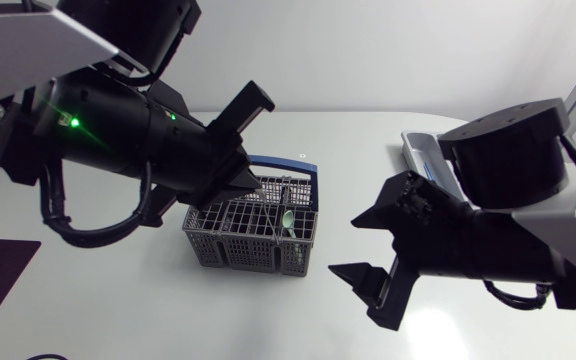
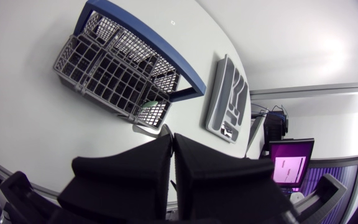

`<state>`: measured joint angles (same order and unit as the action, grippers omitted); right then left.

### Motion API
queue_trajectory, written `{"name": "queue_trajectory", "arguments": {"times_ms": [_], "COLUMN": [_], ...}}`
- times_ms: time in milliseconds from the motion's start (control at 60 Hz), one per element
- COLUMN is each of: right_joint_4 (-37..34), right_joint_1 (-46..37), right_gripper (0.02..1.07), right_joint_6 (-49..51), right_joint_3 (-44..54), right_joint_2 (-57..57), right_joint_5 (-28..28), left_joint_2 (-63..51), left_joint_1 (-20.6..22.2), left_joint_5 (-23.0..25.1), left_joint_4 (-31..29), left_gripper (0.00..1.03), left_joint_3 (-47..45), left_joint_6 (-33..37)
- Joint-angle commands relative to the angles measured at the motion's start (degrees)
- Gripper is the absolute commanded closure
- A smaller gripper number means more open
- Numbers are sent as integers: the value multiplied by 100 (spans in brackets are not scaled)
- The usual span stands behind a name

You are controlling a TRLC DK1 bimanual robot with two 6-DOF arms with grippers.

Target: Unload the cutlery basket into the drawer organizer.

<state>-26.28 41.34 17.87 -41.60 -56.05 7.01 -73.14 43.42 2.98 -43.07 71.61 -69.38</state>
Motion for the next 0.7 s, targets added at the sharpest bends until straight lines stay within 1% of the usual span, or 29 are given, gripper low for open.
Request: {"name": "queue_trajectory", "arguments": {"times_ms": [0,133,367,467,533,683], "right_joint_4": [159,370,853,1011,1090,1284], "right_joint_1": [146,401,550,542,542,550], "right_gripper": [13,13,39,44,45,64], "right_joint_6": [-354,-495,-486,-468,-460,-442], "right_joint_3": [-173,-278,-568,-674,-761,-911], "right_joint_2": [-196,-371,-767,-978,-1154,-1496], "right_joint_5": [-15,-59,-76,-76,-76,-138], "left_joint_2": [-16,-51,-165,-306,-358,-394], "left_joint_1": [26,17,-114,-176,-167,-176], "left_joint_5": [88,264,888,1143,1161,1205], "left_joint_4": [-44,-52,-123,-219,-237,-246], "left_gripper": [100,100,100,100,100,100], "left_joint_3": [160,265,485,582,617,670], "left_joint_6": [-400,-646,-954,-1007,-1016,-1033]}}
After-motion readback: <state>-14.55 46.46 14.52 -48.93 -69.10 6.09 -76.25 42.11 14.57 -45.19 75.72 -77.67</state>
